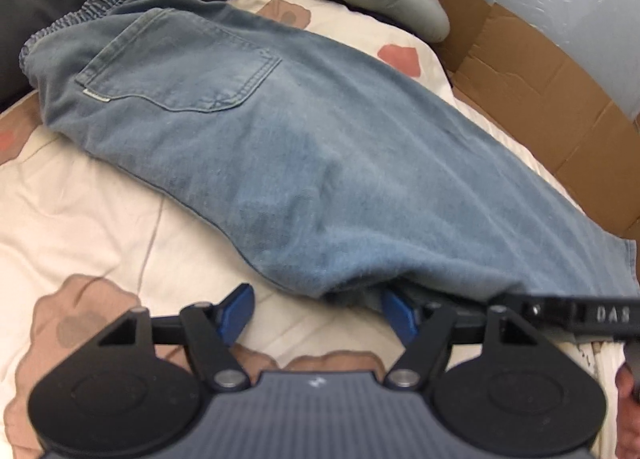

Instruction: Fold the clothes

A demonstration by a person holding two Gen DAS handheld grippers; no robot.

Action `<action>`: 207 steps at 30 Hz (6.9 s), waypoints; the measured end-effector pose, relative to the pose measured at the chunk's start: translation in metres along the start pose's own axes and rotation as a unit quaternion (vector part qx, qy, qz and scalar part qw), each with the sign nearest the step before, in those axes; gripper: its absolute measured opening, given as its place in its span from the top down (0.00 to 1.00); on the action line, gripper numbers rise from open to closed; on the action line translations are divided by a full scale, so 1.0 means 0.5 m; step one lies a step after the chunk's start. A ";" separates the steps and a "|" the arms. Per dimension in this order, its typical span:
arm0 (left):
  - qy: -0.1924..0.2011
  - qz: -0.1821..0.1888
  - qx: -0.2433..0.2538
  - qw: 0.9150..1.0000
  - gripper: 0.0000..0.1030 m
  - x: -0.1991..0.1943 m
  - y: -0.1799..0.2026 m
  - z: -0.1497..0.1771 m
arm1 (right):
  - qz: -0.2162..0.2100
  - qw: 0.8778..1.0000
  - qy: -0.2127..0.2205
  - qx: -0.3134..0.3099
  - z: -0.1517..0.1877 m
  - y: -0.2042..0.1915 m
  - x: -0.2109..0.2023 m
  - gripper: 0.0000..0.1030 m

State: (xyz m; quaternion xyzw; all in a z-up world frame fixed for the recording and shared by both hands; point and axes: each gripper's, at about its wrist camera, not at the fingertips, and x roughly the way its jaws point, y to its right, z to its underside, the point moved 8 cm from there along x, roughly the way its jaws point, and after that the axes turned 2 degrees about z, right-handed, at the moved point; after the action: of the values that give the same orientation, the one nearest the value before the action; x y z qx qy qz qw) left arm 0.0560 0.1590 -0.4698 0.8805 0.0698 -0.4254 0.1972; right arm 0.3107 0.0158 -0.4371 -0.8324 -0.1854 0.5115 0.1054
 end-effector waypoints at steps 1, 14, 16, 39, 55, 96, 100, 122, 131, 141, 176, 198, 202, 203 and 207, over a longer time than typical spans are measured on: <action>0.002 0.001 -0.005 1.000 0.30 0.000 -0.001 -0.005 | -0.006 1.000 0.001 0.001 -0.004 -0.007 0.005 0.55; 0.021 0.019 -0.063 0.998 0.30 0.014 -0.010 -0.034 | -0.035 0.999 0.034 0.018 -0.045 -0.041 -0.009 0.55; 0.022 0.017 -0.052 0.998 0.30 0.021 -0.005 -0.035 | -0.037 0.999 0.035 0.019 -0.045 -0.042 -0.009 0.55; 0.056 -0.046 0.082 0.994 0.35 -0.019 0.017 -0.030 | -0.041 0.998 0.043 0.027 -0.037 -0.028 -0.015 0.55; 0.004 -0.010 0.057 0.998 0.85 -0.030 -0.012 -0.023 | -0.036 0.998 0.037 0.027 -0.029 -0.015 -0.013 0.55; -0.021 0.017 0.072 0.997 0.79 0.006 -0.029 -0.026 | 0.067 0.942 0.148 0.293 0.134 0.437 -0.318 0.55; -0.025 0.007 0.075 0.997 0.82 0.004 -0.029 -0.024 | 0.085 0.920 0.181 0.338 0.159 0.520 -0.352 0.55; -0.049 -0.011 0.102 0.994 0.85 -0.005 -0.025 -0.035 | 0.048 0.800 0.303 0.515 0.208 0.735 -0.352 0.57; -0.051 -0.009 0.104 0.993 0.85 0.000 -0.025 -0.032 | 0.053 0.790 0.330 0.515 0.186 0.778 -0.360 0.62; -0.053 -0.012 0.110 0.992 0.84 0.010 -0.024 -0.029 | 0.096 0.820 0.335 0.454 0.153 0.816 -0.373 0.62; -0.071 0.001 0.101 0.992 0.88 -0.071 -0.031 -0.083 | 0.117 0.830 0.307 0.451 0.125 0.767 -0.502 0.94; -0.113 0.020 0.109 0.987 0.89 -0.135 -0.045 -0.066 | 0.157 0.803 0.274 0.505 0.399 0.615 -0.720 0.94; -0.122 0.027 0.107 0.986 0.89 -0.141 -0.055 -0.061 | 0.171 0.797 0.265 0.515 0.471 0.579 -0.753 0.94; -0.124 0.028 0.107 0.986 0.89 -0.143 -0.058 -0.060 | 0.175 0.797 0.262 0.515 0.489 0.570 -0.759 0.94; -0.133 0.038 0.112 0.984 0.89 -0.152 -0.059 -0.058 | 0.194 0.791 0.247 0.525 0.560 0.555 -0.771 0.94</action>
State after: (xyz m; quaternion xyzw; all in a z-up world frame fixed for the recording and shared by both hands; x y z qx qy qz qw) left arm 0.0207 0.2010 -0.4033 0.8344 -0.0383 -0.5364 0.1210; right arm -0.0403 -0.4012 -0.3525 -0.7653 0.3100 0.3164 0.4670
